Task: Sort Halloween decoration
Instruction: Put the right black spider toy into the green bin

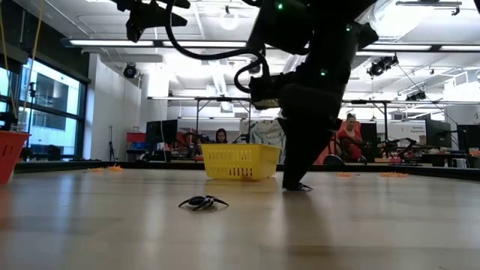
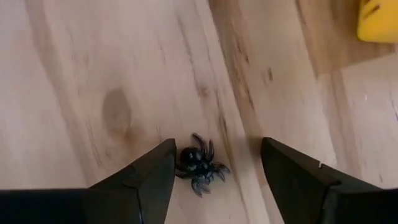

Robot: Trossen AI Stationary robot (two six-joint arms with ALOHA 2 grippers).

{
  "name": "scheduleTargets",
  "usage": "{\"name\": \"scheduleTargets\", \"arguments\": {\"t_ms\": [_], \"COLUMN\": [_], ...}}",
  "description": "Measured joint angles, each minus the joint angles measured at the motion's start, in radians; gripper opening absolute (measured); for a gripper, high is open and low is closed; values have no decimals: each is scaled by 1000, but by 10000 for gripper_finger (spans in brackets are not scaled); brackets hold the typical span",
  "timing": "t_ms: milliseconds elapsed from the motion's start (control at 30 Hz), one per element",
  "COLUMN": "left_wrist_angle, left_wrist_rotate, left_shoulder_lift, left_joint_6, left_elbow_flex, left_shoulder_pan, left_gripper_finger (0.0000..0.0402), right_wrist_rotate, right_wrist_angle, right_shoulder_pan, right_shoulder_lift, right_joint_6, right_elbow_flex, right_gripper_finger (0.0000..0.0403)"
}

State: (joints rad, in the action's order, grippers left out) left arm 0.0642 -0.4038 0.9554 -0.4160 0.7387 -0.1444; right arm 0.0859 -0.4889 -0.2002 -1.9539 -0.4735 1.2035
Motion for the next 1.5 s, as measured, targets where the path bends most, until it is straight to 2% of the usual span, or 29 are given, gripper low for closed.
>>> {"name": "scheduleTargets", "arguments": {"t_ms": [133,233,400,667,1100,1267,1500], "left_wrist_angle": [1,1,1,19,30,31,33], "left_wrist_rotate": [0,0,0,0,0,0,0], "left_shoulder_lift": [0,0,0,0,0,0,0], "left_joint_6": [0,1,7,8,8,8,28], "left_elbow_flex": [0,0,0,0,0,0,0], "left_shoulder_pan": [0,0,0,0,0,0,0], "left_gripper_finger": [156,156,156,156,156,156,156], "right_wrist_rotate": [63,102,153,149,97,98,105], "right_wrist_angle": [-2,-31,-49,-56,-63,-76,-92], "right_shoulder_pan": [-16,-28,-48,-51,-43,-37,-34], "right_shoulder_lift": [-2,-3,-3,1,53,105,246], "right_joint_6": [-99,-194,-291,-312,-164,-133,10], "right_elbow_flex": [0,1,-5,-6,43,43,43], "right_gripper_finger": [227,206,133,9,0,0,0]}}
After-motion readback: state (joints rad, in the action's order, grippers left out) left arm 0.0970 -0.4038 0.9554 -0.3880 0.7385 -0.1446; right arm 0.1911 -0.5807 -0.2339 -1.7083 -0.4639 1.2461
